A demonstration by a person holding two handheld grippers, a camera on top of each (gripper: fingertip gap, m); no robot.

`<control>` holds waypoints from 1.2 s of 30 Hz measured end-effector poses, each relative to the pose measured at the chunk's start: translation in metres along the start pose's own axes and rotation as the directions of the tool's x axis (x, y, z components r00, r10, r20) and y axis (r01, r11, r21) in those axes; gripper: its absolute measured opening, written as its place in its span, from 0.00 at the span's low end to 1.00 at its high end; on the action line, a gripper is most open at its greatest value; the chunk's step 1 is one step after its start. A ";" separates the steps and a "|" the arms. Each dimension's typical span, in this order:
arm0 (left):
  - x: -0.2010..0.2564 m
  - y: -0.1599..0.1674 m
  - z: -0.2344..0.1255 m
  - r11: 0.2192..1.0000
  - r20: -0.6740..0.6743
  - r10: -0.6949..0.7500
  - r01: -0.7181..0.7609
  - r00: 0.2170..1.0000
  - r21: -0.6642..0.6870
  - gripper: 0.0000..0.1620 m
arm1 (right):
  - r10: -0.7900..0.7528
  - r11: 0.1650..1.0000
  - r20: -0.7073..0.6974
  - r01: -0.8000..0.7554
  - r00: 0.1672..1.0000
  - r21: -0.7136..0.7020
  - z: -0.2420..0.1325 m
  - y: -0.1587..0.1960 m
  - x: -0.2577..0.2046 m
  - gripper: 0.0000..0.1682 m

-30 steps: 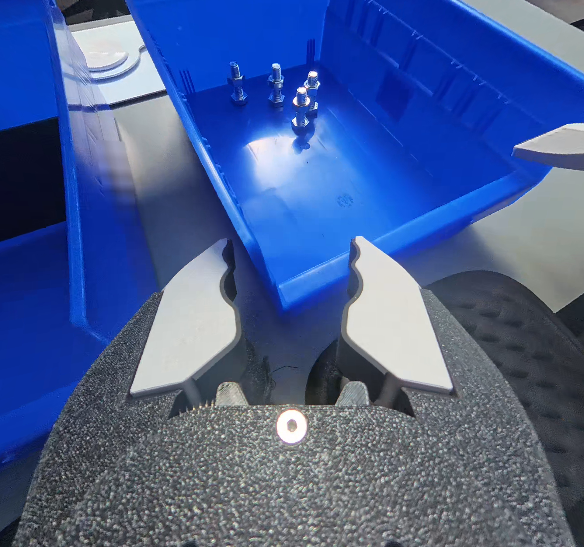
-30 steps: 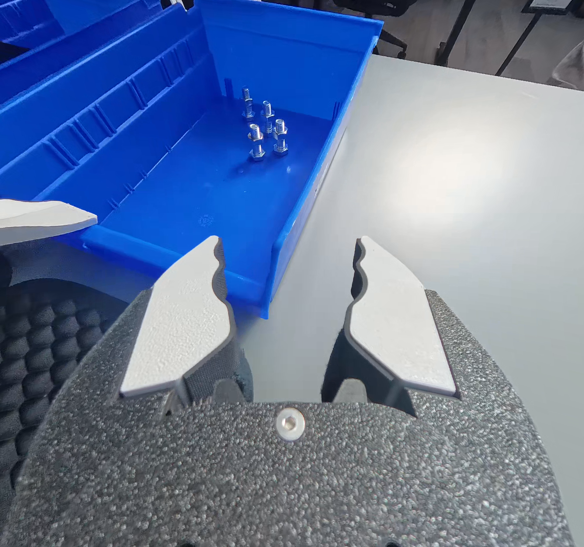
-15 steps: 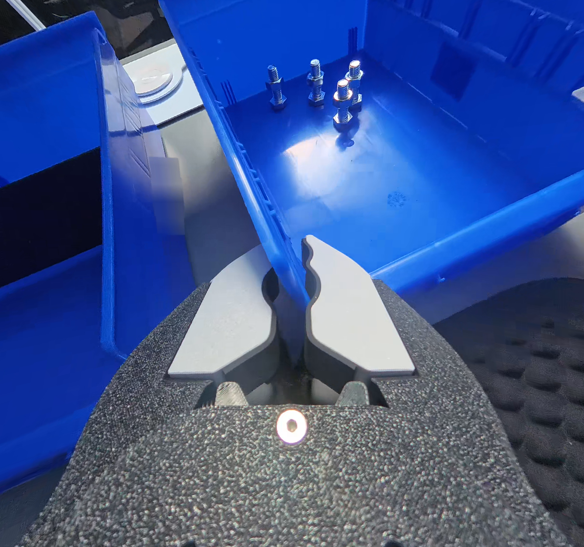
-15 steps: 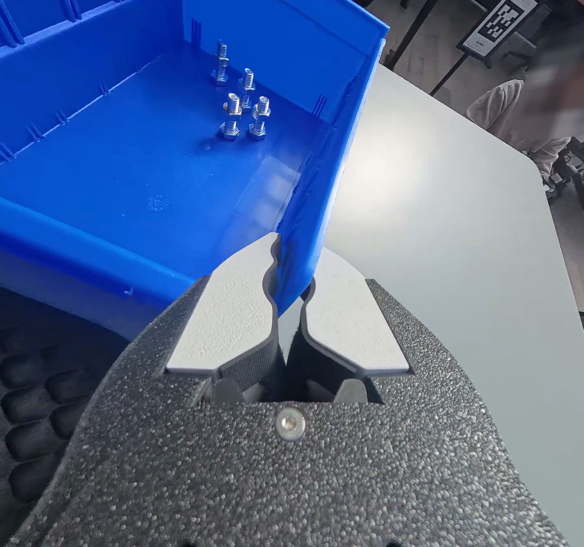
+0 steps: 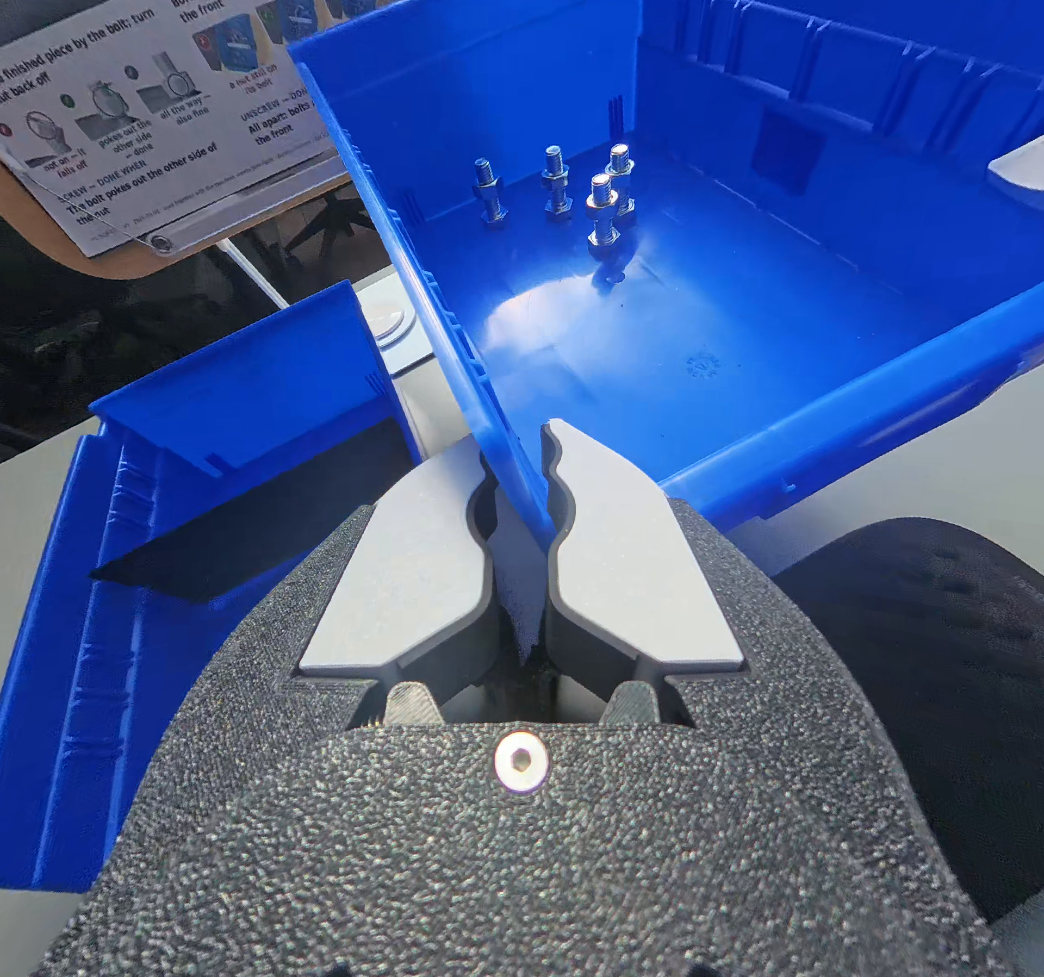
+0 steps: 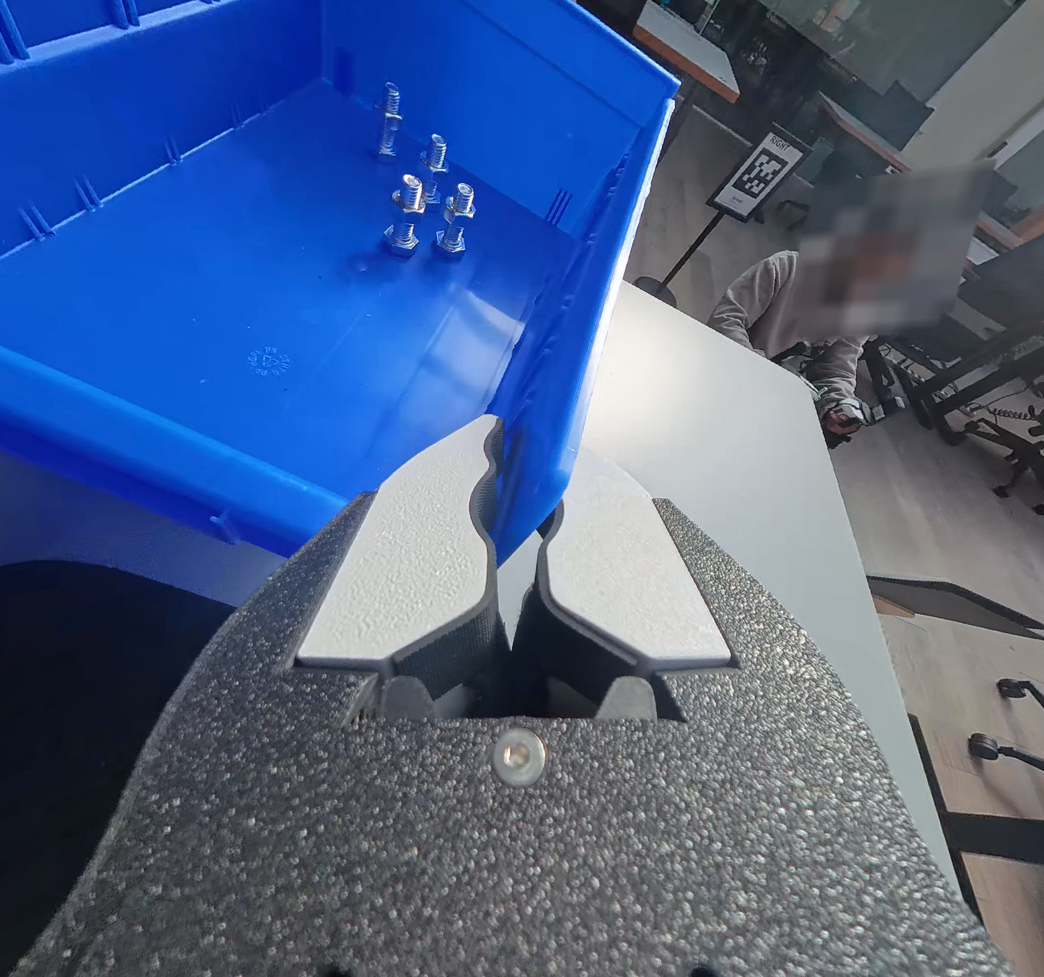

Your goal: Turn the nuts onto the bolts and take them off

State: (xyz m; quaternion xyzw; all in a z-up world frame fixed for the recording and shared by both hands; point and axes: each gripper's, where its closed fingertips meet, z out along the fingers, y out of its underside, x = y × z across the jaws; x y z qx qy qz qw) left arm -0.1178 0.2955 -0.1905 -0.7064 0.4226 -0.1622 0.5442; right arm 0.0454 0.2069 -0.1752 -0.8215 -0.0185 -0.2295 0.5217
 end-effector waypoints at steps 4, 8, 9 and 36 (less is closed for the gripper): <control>-0.030 -0.015 -0.029 0.999 0.027 0.014 -0.015 1.000 0.037 0.08 | 0.014 0.999 0.018 -0.014 1.000 0.043 -0.012 -0.035 -0.021 0.03; -0.073 -0.011 -0.059 0.999 0.079 0.008 -0.011 0.997 0.041 0.08 | -0.003 0.997 0.053 -0.001 0.999 0.080 -0.014 -0.071 -0.060 0.03; -0.085 -0.008 -0.067 0.999 0.094 0.005 -0.008 0.996 0.038 0.08 | -0.003 0.996 0.069 -0.003 0.998 0.090 -0.014 -0.079 -0.072 0.03; -0.369 0.183 -0.281 0.984 0.531 -0.076 0.148 0.844 -0.095 0.08 | -0.103 0.969 0.499 -0.026 0.860 0.245 0.008 -0.212 -0.462 0.03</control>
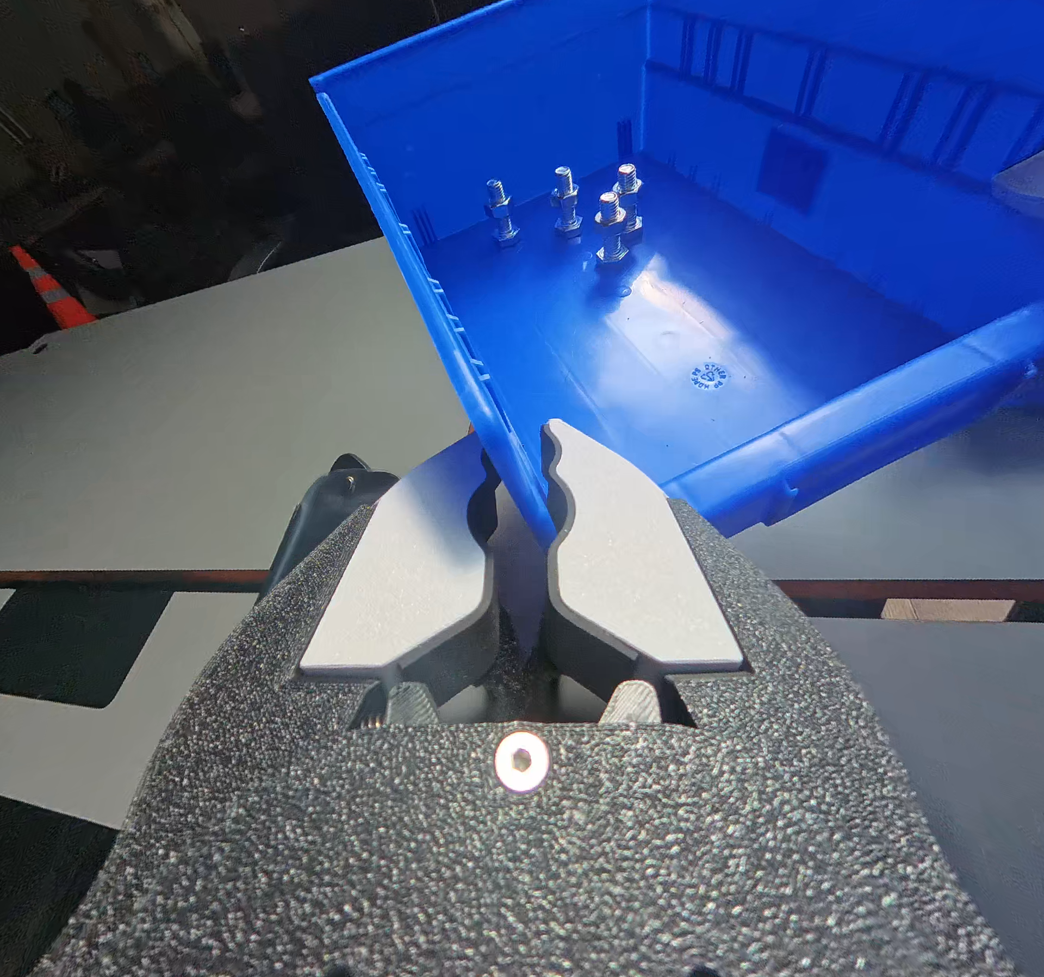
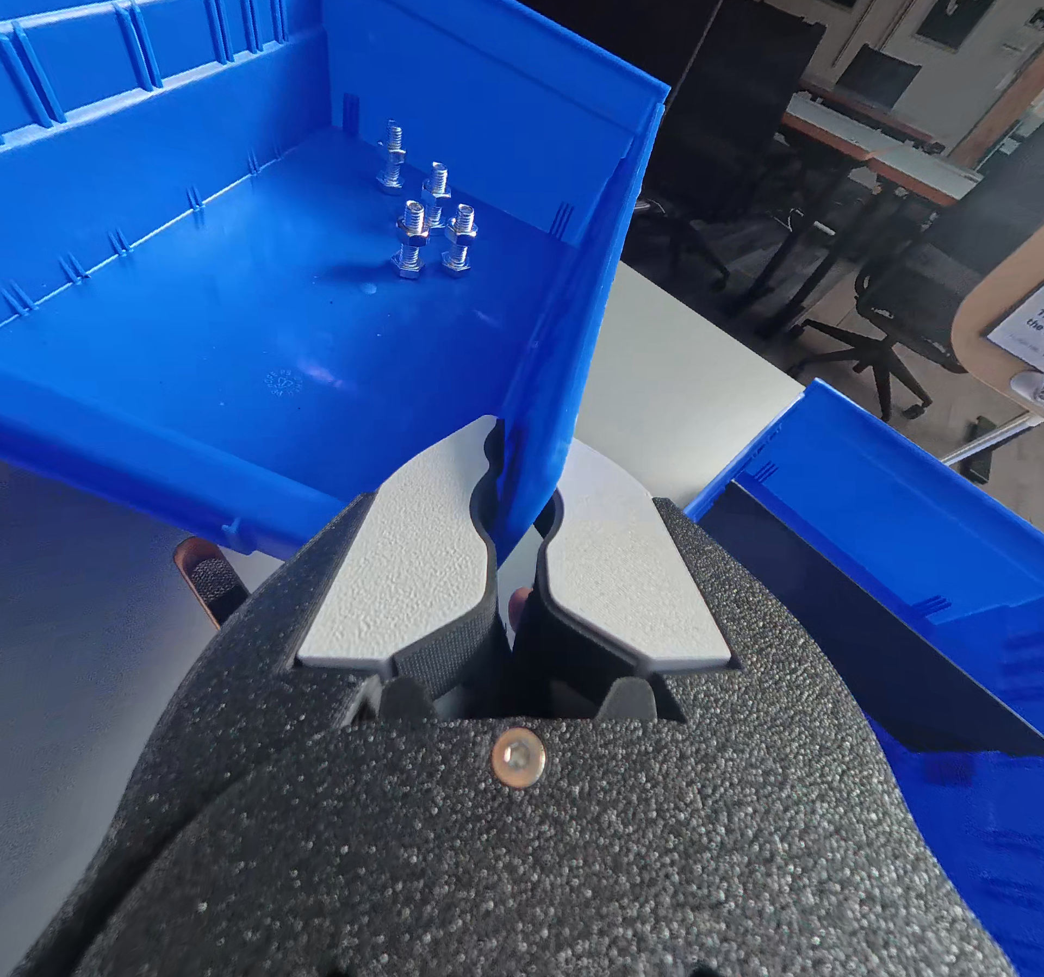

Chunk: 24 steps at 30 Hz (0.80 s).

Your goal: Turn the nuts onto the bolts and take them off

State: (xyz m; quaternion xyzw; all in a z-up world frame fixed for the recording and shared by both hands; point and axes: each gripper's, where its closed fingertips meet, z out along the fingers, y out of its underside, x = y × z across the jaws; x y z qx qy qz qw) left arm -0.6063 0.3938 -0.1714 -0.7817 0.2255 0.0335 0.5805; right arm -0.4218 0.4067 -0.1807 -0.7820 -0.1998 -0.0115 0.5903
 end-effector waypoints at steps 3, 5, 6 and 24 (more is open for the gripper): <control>-0.006 0.023 0.010 1.000 -0.013 -0.010 0.010 1.000 -0.008 0.08 | -0.004 1.000 -0.015 0.004 1.000 -0.019 0.011 0.015 -0.013 0.04; -0.004 0.036 0.019 1.000 -0.029 -0.016 0.015 0.999 -0.007 0.08 | -0.006 0.999 -0.038 0.004 0.999 -0.031 0.015 0.027 -0.016 0.04; -0.002 0.042 0.024 1.000 -0.039 -0.017 0.016 0.999 -0.008 0.07 | -0.003 0.999 -0.046 0.001 0.999 -0.041 0.017 0.033 -0.017 0.04; 0.021 0.095 0.065 0.996 -0.106 -0.075 0.070 0.991 -0.048 0.06 | -0.027 0.989 -0.073 0.016 0.997 -0.146 0.033 0.089 -0.022 0.07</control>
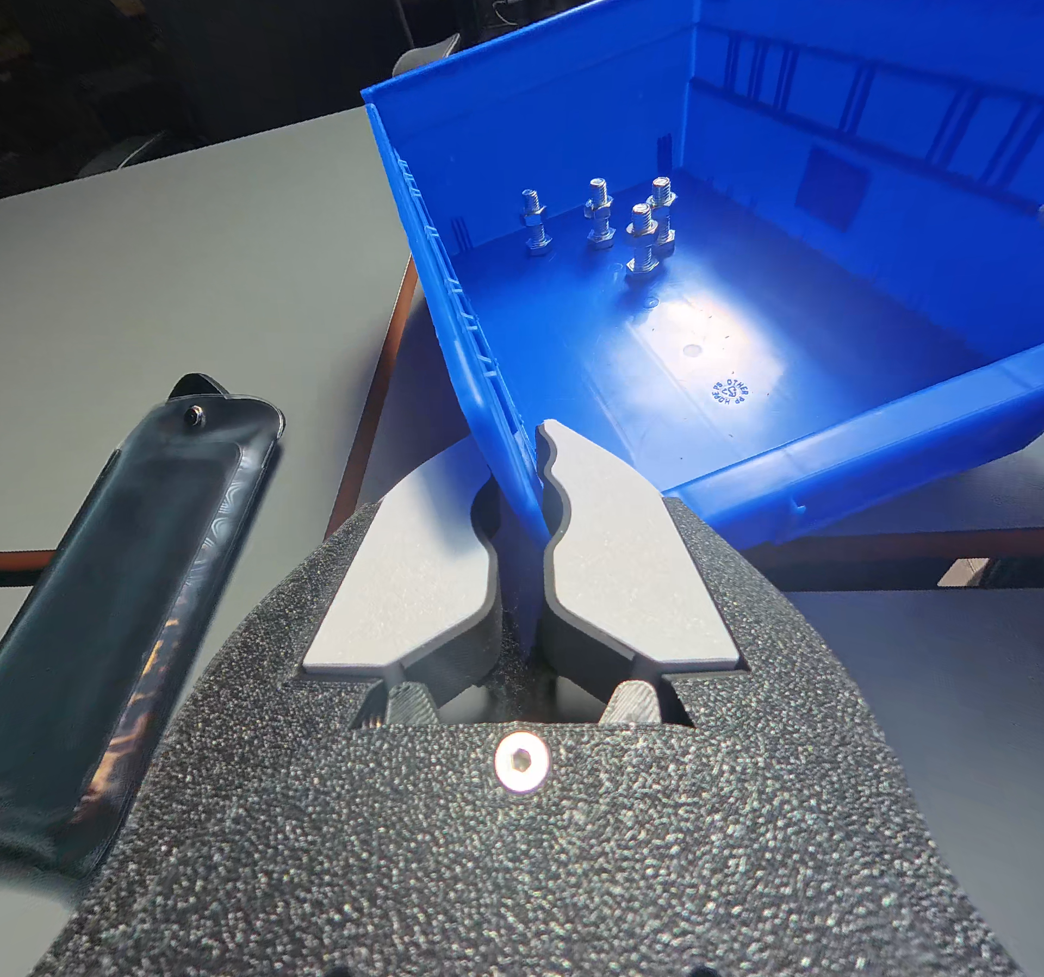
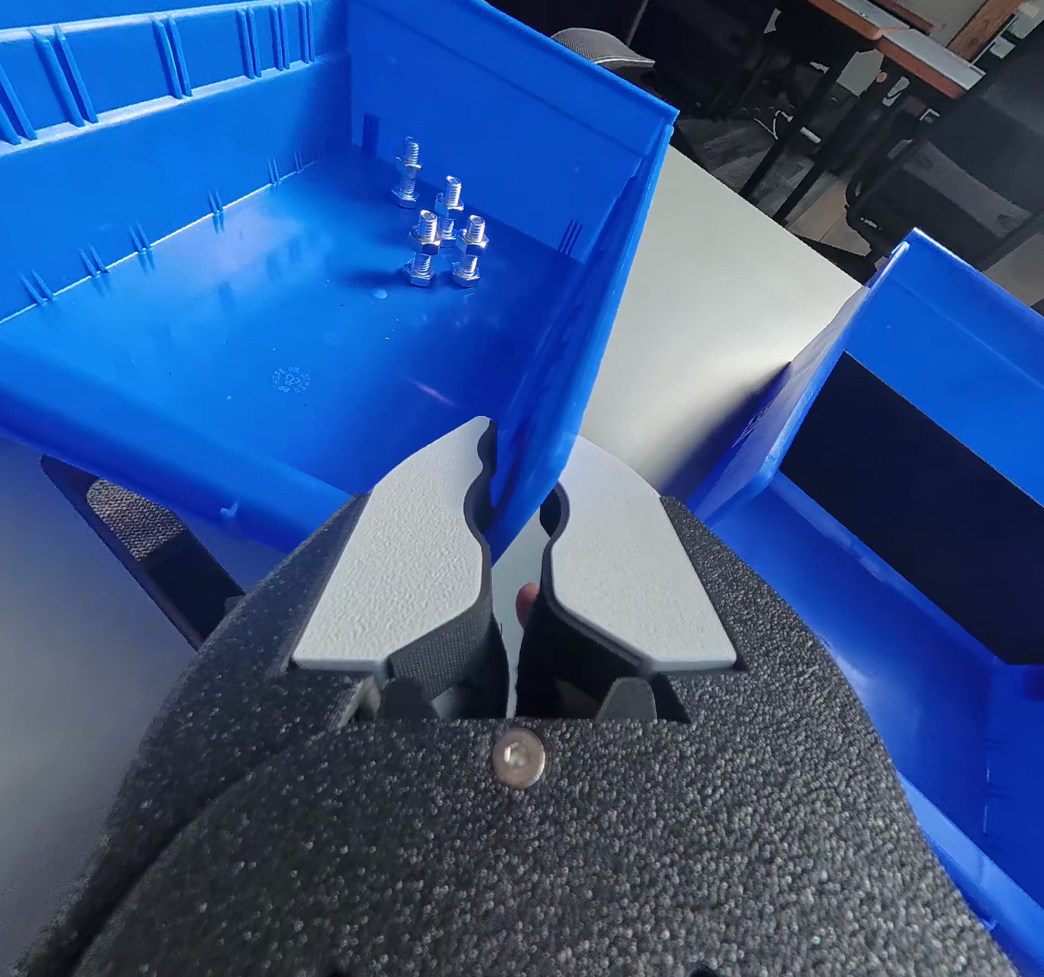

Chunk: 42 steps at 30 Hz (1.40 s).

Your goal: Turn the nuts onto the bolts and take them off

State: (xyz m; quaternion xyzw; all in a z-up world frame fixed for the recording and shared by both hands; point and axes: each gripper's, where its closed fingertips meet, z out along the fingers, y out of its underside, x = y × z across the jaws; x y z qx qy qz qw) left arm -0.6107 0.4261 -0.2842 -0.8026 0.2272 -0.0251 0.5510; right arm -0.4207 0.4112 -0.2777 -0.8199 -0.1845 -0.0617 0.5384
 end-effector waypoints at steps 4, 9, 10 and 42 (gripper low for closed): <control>0.001 0.005 0.003 1.000 -0.009 -0.027 0.028 1.000 0.007 0.07 | -0.033 0.999 0.015 0.033 0.999 0.018 0.002 0.004 -0.005 0.15; -0.006 -0.004 -0.003 0.997 0.012 -0.005 0.004 1.000 0.075 0.26 | -0.022 0.997 0.066 0.017 0.998 0.070 -0.011 0.005 -0.015 0.41; -0.007 -0.006 -0.006 0.997 0.012 -0.006 0.005 1.000 0.081 0.29 | -0.019 0.996 0.070 0.012 0.997 0.093 -0.017 0.001 -0.013 0.44; 0.231 -0.106 0.082 0.825 -0.243 0.461 -0.513 0.853 -0.235 0.40 | 0.246 0.952 -0.190 -0.275 0.950 -0.138 -0.097 0.113 0.224 0.45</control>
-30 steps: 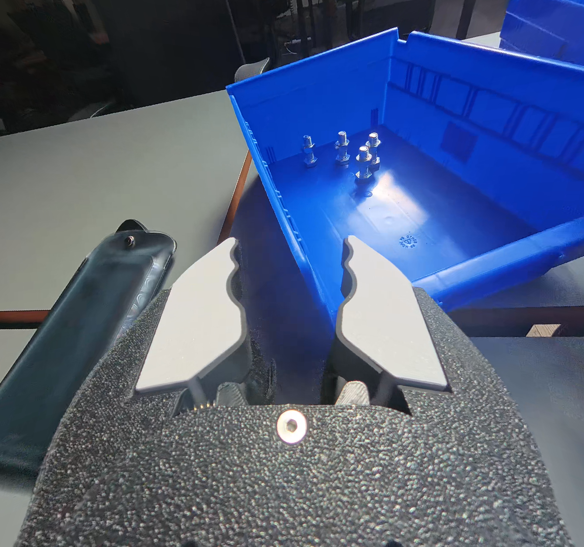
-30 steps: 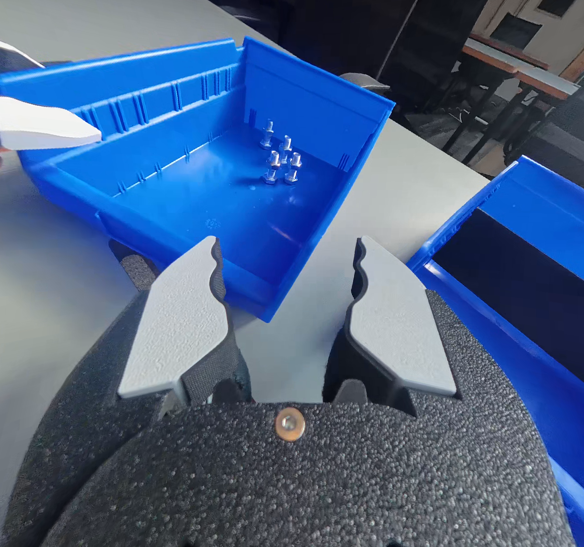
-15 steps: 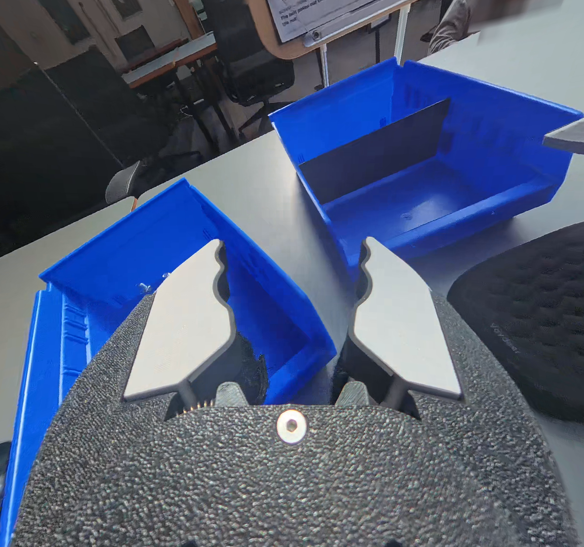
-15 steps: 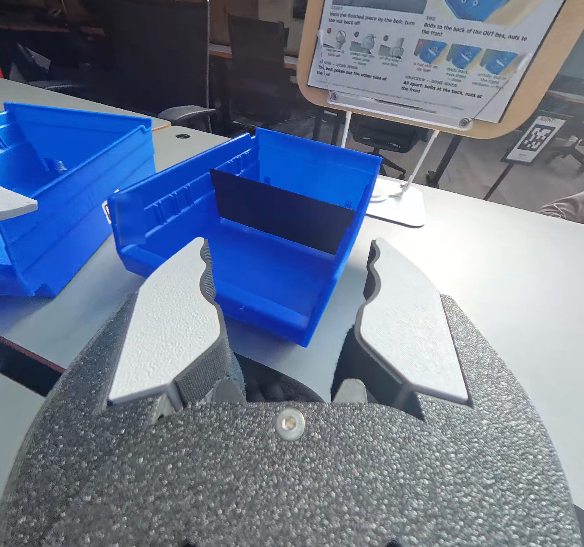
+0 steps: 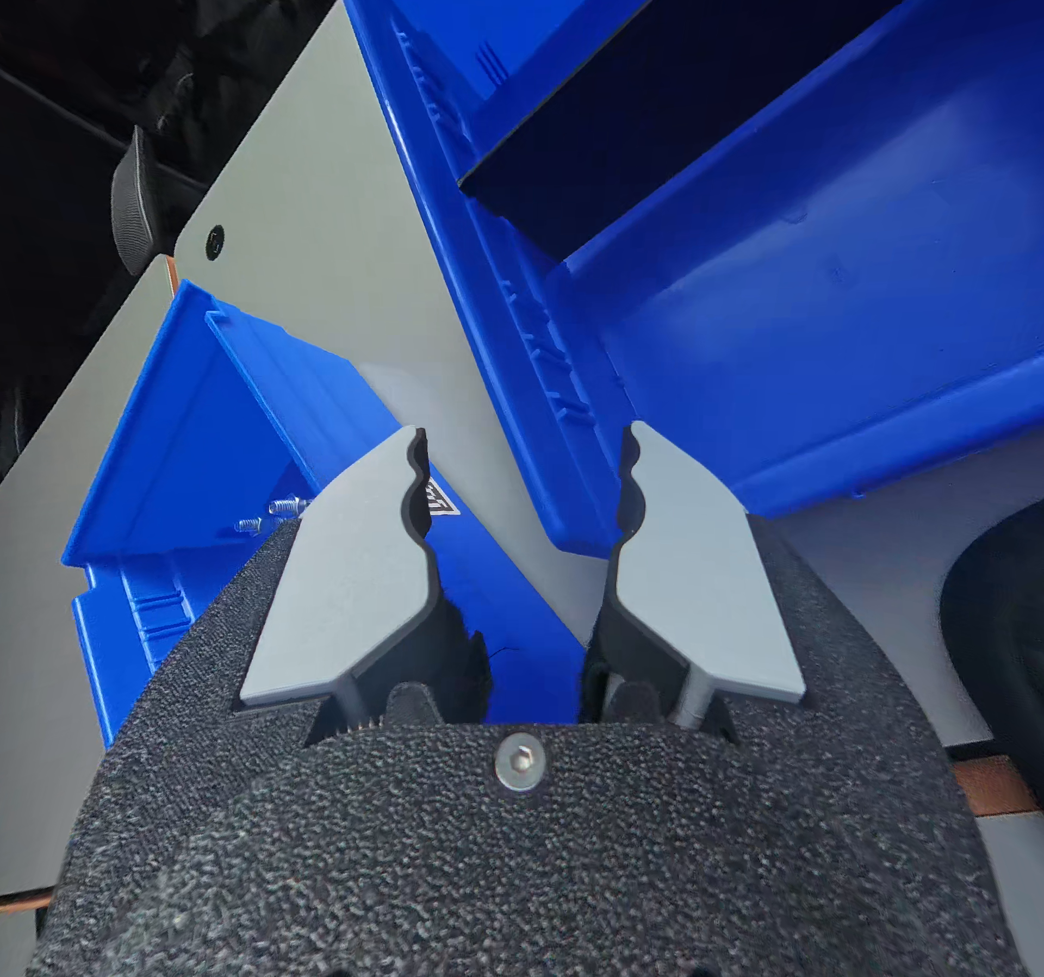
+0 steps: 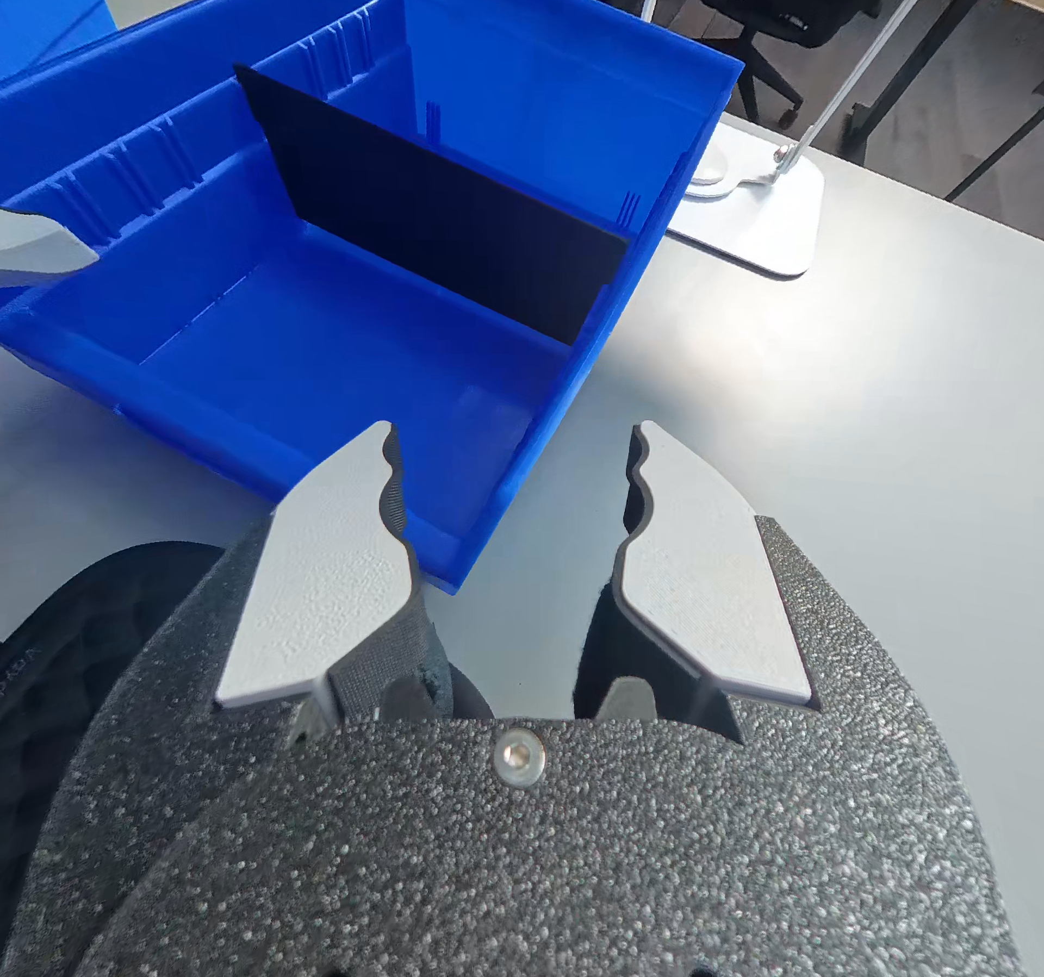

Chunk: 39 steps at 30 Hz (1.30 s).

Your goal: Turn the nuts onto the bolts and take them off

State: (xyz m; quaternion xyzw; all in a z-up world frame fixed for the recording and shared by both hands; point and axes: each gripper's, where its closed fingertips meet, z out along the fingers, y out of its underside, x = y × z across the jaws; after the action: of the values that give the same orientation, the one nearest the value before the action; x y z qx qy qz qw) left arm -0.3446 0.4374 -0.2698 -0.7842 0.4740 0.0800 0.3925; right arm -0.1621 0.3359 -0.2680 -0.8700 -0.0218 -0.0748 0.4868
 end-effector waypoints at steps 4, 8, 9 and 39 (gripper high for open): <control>0.009 0.007 0.011 0.997 -0.020 0.050 -0.051 0.999 -0.066 0.25 | -0.053 0.991 0.029 0.056 0.998 -0.121 0.013 0.014 -0.007 0.29; 0.011 0.001 0.007 0.997 -0.013 0.075 -0.075 0.997 -0.033 0.14 | -0.219 0.963 -0.092 0.200 0.971 -0.181 0.014 0.020 0.006 0.09; 0.015 -0.003 0.004 0.998 -0.044 0.066 -0.066 0.997 -0.003 0.12 | -0.257 0.955 -0.126 0.232 0.958 -0.184 0.014 0.021 0.012 0.08; 0.240 -0.227 -0.049 0.845 -0.222 0.241 -0.092 0.945 0.527 0.09 | -0.152 0.985 -0.468 0.094 0.870 -0.144 -0.141 0.101 0.268 0.06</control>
State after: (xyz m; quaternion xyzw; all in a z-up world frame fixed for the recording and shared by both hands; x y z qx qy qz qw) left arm -0.0451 0.2956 -0.2337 -0.6108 0.5957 -0.1258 0.5062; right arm 0.0987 0.1534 -0.2399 -0.8485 0.0479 -0.3189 0.4196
